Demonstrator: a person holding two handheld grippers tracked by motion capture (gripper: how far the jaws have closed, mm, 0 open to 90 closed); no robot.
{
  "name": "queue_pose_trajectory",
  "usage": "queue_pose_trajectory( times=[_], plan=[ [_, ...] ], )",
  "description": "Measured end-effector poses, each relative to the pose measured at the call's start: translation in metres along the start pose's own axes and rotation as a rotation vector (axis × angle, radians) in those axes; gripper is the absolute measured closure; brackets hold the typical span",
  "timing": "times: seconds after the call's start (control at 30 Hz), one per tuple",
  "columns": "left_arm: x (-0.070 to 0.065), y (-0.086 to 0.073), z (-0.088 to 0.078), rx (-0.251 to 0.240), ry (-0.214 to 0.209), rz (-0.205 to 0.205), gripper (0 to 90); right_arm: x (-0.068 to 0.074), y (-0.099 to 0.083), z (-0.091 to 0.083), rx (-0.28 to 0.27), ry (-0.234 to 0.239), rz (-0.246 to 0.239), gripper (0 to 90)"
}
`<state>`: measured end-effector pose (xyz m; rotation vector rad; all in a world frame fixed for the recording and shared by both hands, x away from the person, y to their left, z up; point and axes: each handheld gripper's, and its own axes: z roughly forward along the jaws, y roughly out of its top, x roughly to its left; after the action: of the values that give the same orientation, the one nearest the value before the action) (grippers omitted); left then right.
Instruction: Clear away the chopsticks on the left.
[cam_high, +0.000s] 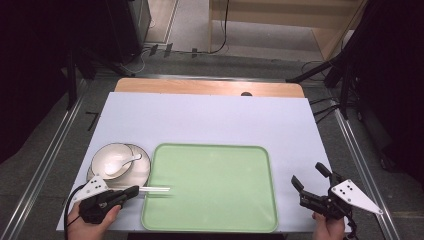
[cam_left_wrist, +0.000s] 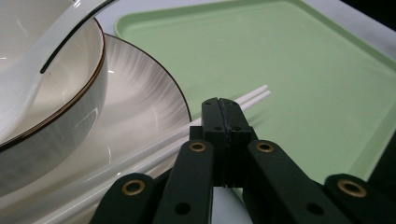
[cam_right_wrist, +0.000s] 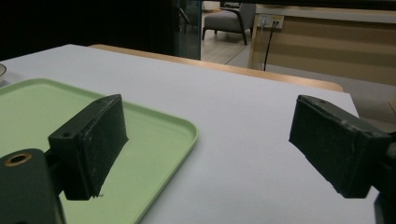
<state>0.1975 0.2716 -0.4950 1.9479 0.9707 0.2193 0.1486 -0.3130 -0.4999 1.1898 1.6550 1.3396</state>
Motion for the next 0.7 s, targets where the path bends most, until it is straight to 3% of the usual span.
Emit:
queue_pose_trajectory(
  times=[0.17, 0.27, 0.47, 0.7],
  plan=[
    [0.003, 0.006, 0.011, 0.015, 0.063, -0.024, 90.0, 0.002, 0.000, 0.002, 0.004, 0.002, -0.006, 11.1],
    [0.005, 0.009, 0.014, 0.014, 0.077, -0.019, 90.0, 0.004, 0.000, 0.004, 0.014, 0.003, -0.012, 11.2],
    [0.002, 0.010, 0.002, -0.012, 0.050, -0.006, 90.0, 0.002, 0.000, 0.000, 0.008, -0.004, -0.016, 11.4],
    [0.002, 0.006, 0.010, 0.048, 0.034, -0.008, 90.0, -0.002, -0.001, -0.001, 0.002, -0.007, 0.007, 11.4]
  ],
)
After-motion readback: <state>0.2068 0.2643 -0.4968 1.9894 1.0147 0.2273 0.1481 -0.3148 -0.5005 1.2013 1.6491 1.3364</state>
